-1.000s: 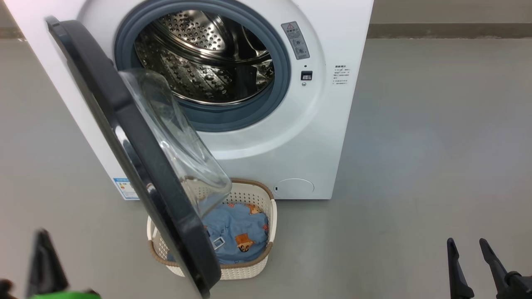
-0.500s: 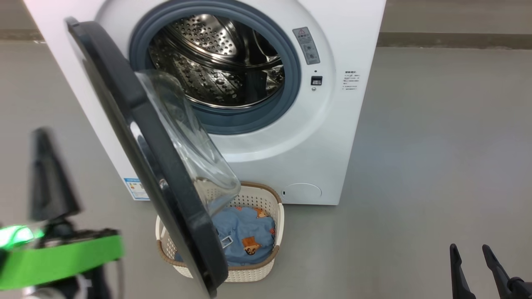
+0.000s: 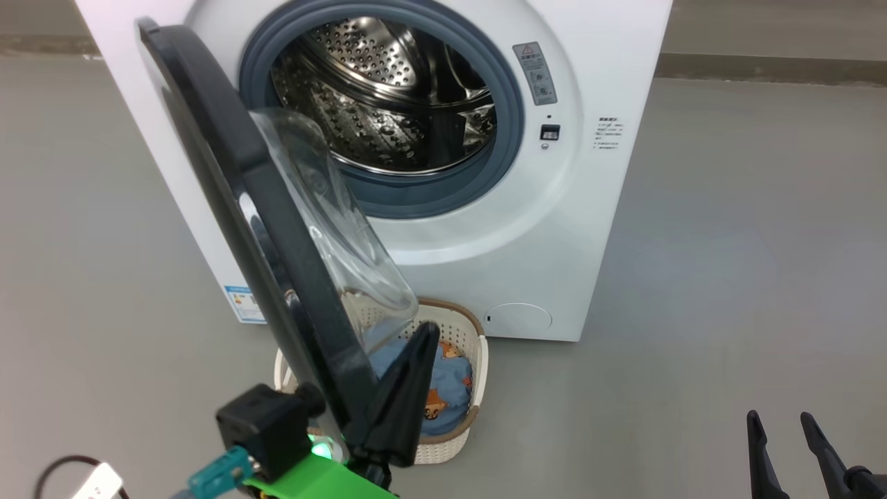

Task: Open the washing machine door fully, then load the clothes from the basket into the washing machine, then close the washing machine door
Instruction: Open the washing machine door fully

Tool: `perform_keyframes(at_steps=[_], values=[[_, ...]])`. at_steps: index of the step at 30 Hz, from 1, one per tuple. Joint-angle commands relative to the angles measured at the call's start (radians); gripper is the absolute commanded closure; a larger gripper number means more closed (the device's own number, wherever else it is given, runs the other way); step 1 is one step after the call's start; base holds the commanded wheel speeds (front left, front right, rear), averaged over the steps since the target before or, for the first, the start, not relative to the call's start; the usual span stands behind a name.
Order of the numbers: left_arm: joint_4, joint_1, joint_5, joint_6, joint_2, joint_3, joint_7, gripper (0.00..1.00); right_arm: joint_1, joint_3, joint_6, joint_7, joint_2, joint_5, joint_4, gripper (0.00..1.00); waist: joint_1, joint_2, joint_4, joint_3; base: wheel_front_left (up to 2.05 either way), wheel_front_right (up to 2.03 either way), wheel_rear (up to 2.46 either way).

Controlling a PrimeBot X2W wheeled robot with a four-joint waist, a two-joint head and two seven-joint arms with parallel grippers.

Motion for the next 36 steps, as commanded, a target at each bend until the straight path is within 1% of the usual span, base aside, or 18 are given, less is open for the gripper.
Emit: perform_keyframes(at_steps=[1, 6, 8, 13, 19, 30, 36], values=[[-0.004, -0.012, -0.001, 0.014, 0.004, 0.020, 0.001, 1.00, -0.025, 0.026, 0.002, -0.009, -0.014, 0.010, -0.023, 0.00, 0.0000, 0.0000, 0.010, 0.008, 0.00, 0.00, 0.00], [0.083, 0.022, -0.053, 0.051, 0.004, -0.013, -0.014, 1.00, -0.031, 0.025, 0.002, -0.009, -0.014, 0.012, -0.021, 0.00, 0.0000, 0.0000, 0.030, 0.020, 0.00, 0.00, 0.00], [0.155, 0.018, -0.048, 0.056, 0.005, -0.015, -0.037, 1.00, -0.037, 0.026, 0.002, -0.009, -0.014, 0.010, -0.019, 0.00, 0.0000, 0.0000, 0.037, 0.024, 0.00, 0.00, 0.00], [0.230, 0.009, -0.063, 0.066, 0.004, -0.015, -0.087, 1.00, -0.046, 0.028, 0.002, -0.009, -0.014, 0.009, -0.019, 0.00, 0.0000, 0.0000, 0.042, 0.031, 0.00, 0.00, 0.00], [0.268, -0.012, -0.086, 0.089, 0.004, -0.034, -0.147, 1.00, -0.044, 0.030, 0.002, -0.009, -0.014, 0.013, -0.016, 0.00, 0.0000, 0.0000, 0.050, 0.040, 0.00, 0.00, 0.00], [0.319, -0.038, -0.121, 0.138, 0.004, -0.066, -0.198, 1.00, -0.048, 0.033, 0.002, -0.009, -0.014, 0.024, -0.014, 0.00, 0.0000, 0.0000, 0.075, 0.058, 0.00, 0.00, 0.00], [0.339, -0.045, -0.131, 0.145, 0.004, -0.072, -0.216, 1.00, -0.050, 0.029, 0.002, -0.009, -0.014, 0.024, -0.014, 0.00, 0.0000, 0.0000, 0.095, 0.066, 0.00, 0.00, 0.00]])
